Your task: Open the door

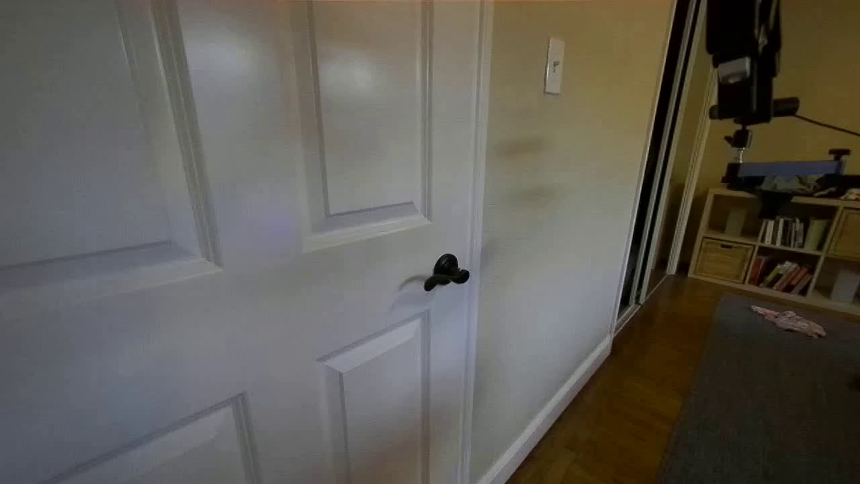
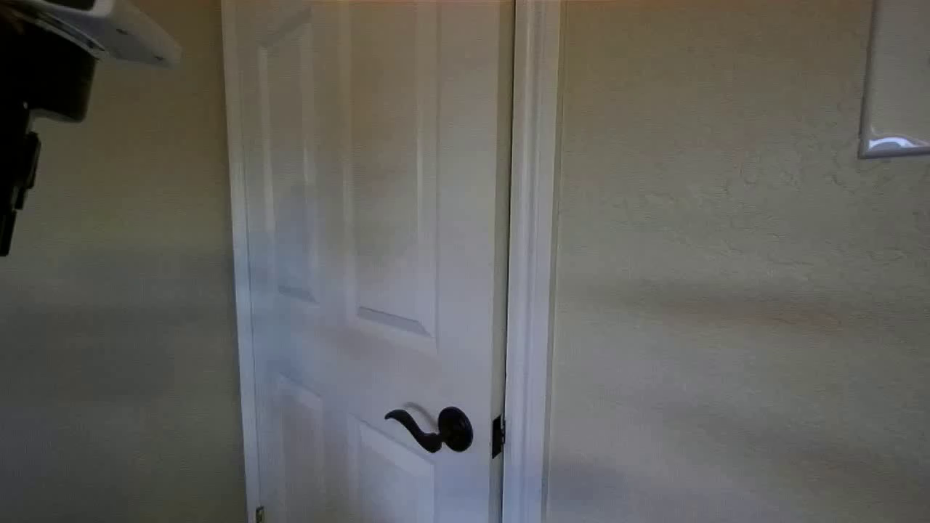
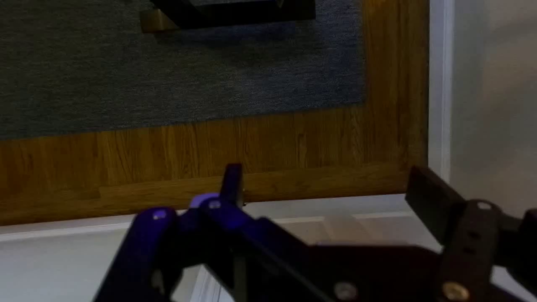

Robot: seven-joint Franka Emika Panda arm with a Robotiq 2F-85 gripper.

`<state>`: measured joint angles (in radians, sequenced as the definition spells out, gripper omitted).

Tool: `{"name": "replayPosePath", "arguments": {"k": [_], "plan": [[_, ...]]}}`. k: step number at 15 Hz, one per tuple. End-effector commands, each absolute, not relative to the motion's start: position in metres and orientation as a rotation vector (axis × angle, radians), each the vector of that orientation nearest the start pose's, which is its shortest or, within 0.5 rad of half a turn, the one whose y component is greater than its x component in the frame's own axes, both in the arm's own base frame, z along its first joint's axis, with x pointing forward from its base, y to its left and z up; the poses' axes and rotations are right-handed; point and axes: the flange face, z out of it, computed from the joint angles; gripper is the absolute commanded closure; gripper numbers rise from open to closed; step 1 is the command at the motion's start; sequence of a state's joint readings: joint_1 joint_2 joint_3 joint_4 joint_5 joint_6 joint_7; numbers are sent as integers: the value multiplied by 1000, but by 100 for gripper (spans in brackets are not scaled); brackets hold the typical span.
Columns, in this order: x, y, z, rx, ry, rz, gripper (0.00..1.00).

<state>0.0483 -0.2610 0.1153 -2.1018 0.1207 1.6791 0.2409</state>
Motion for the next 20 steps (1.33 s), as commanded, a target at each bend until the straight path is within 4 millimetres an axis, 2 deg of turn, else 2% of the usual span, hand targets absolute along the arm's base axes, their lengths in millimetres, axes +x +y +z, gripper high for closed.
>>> {"name": "replayPosePath", "arguments": {"k": [1, 7, 9, 13, 16, 20], "plan": [[452, 90, 517, -3070, 164, 275, 0], [452, 90, 517, -3070, 164, 275, 0], [457, 91, 508, -3083, 173, 300, 0], [481, 87, 472, -3090, 323, 346, 0], [508, 76, 430, -3051, 538, 391, 0], [547, 64, 387, -2956, 837, 422, 0]]}}
